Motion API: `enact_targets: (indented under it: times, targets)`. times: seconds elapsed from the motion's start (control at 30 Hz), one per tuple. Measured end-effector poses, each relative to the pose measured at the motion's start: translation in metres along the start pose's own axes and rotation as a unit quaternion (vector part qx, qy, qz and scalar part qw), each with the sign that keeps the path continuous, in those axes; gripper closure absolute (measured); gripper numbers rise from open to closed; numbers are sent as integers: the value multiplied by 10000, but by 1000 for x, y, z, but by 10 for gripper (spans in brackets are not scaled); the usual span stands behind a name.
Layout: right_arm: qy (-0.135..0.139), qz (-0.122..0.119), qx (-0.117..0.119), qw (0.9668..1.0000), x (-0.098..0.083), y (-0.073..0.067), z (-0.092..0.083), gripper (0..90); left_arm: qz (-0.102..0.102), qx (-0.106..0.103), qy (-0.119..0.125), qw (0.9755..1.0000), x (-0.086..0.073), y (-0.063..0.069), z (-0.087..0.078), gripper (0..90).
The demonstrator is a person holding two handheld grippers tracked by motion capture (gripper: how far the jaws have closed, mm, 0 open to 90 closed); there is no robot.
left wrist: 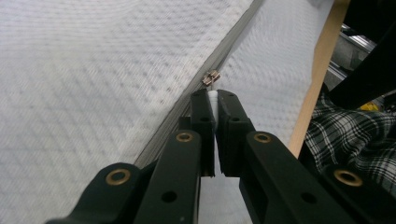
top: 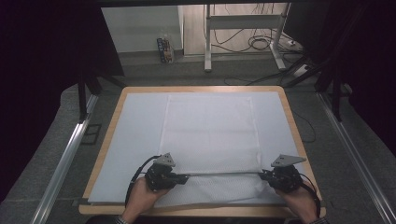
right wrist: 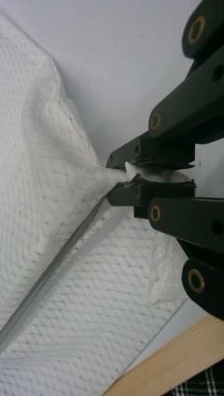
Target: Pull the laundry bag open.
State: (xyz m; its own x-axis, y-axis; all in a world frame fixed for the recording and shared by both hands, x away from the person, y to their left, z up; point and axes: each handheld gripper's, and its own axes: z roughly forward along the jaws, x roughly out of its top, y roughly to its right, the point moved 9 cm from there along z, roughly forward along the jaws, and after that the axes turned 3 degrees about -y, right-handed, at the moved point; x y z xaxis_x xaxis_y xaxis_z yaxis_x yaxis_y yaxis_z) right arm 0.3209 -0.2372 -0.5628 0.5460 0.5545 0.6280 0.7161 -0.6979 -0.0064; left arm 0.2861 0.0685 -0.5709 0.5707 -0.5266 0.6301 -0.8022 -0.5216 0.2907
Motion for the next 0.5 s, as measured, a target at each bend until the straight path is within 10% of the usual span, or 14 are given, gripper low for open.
enact_targets:
  times: [0.5]
  targets:
    - [-47,36,-72,10000,-2,3,-1,821,-74,74,0,9999,-7,-5,-9,873]
